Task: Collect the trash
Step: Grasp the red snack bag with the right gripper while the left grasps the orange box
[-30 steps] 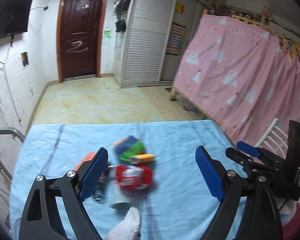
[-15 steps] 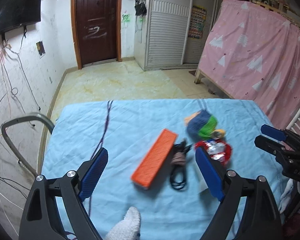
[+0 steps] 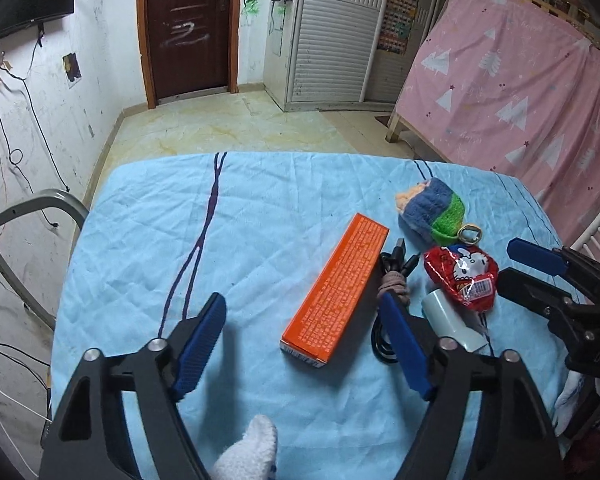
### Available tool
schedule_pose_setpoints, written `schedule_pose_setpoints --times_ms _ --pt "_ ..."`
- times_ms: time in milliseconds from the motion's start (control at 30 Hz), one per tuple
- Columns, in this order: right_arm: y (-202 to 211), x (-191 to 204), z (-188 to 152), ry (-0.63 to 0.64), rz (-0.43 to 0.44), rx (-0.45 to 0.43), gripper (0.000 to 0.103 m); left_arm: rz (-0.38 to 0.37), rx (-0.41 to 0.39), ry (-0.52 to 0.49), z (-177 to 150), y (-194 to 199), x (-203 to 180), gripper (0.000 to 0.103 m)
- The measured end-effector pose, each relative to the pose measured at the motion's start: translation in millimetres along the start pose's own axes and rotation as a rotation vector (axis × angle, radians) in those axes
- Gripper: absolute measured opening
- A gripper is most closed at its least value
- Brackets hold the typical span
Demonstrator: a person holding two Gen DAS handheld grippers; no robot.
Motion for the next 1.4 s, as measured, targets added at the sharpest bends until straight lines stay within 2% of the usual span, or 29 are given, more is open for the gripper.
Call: schedule_pose_setpoints --times_ms 67,100,167,267,333,700,833,933,1200,1400 --pt "-4 1 0 -0.003 0.010 0.012 0.062 -0.005 0.010 0.007 -1 -4 2 0.050" --pt "-5 2 0 -0.004 0.014 0.015 0.062 -0.003 0.007 0.007 -1 -4 3 0.048" --pt "-6 5 2 -0.005 0.023 0.019 0.062 -0.001 0.002 0.012 -1 -4 6 0.037" --pt "-7 9 3 -0.012 0.049 0.022 0.062 0.000 -0.007 0.030 1 -3 12 0.026" --pt "-8 13 3 -0.013 0.070 0.032 0.062 -0.009 -0.015 0.046 2 -3 16 0.023" --pt "-21 19 -4 -0.001 0.077 0.092 0.062 -0.027 -0.035 0.066 5 -2 21 0.021" --pt "-22 19 -4 0.004 0.077 0.098 0.039 -0.025 -0.053 0.067 5 2 22 0.021" --pt "-18 22 -4 0.015 0.077 0.085 0.034 -0.019 -0.068 0.065 6 6 20 0.021" --pt "12 19 -1 0.026 0.084 0.017 0.034 -0.005 -0.121 0.048 7 32 5 0.021" --pt "36 1 -4 0.003 0.082 -0.030 0.034 0.011 -0.136 0.016 12 45 -15 0.021"
Point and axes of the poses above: each gripper's, at about its wrist camera, not at the fingertips, and y roughly against the way its jaws point, x to its left, z to its top, the point moved 5 cm from there along -y, roughly the way its jaws point, and after that the axes turned 9 degrees about -z, right-handed, at the moved point
